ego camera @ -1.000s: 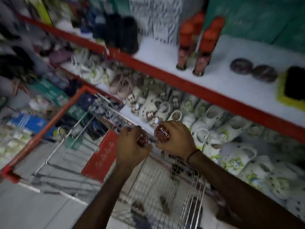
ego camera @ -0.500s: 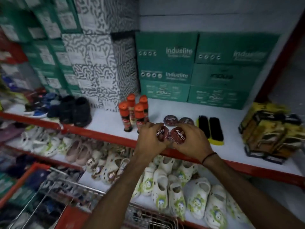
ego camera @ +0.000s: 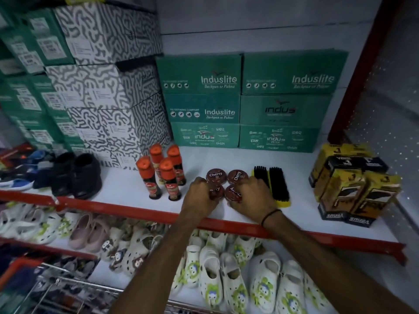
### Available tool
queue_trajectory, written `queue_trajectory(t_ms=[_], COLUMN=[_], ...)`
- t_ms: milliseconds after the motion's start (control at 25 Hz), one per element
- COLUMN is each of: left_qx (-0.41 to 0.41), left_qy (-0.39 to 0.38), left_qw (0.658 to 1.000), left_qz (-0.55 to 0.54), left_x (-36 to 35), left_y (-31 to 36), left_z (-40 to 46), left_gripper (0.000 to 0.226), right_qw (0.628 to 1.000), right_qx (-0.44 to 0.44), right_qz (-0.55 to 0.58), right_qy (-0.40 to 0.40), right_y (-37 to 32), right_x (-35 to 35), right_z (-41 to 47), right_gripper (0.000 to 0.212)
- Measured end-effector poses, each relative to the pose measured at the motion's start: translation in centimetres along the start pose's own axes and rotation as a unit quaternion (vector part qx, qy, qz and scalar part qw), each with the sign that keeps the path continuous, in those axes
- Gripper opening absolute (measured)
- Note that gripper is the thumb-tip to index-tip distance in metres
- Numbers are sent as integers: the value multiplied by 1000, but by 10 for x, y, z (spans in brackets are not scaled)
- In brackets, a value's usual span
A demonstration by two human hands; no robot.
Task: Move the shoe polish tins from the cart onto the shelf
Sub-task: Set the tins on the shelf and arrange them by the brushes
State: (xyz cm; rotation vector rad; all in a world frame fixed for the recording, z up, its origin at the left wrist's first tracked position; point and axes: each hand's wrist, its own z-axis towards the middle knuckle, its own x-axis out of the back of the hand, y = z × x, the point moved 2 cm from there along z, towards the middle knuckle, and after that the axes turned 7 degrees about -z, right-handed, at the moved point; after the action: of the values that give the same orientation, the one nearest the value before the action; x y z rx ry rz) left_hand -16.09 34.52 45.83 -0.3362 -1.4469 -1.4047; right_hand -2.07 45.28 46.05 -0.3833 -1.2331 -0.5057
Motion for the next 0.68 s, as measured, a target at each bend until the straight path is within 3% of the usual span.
queue_trajectory(t_ms=[160,280,360,680], left_qx=[-54,-14,18,10], left_qy=[-39,-154,-208,-157], left_qw=[997,978,958,950], left_qz=[35,141,195,270], left_x=[20,25,22,8], left_y=[6,7,6,5], left_z=[32,59,65,61], left_gripper=[43,54,58,42], right_qw=[996,993,985,989], right_qx=[-8,-5,-8,12], right_qz=[85,34,7,28], right_qy=[22,-116,-173,-145], right_y=[23,39,44,44], right_x=[13,13,5,-2], right_z=[18,39,47,42], right_gripper=[22,43,43,32])
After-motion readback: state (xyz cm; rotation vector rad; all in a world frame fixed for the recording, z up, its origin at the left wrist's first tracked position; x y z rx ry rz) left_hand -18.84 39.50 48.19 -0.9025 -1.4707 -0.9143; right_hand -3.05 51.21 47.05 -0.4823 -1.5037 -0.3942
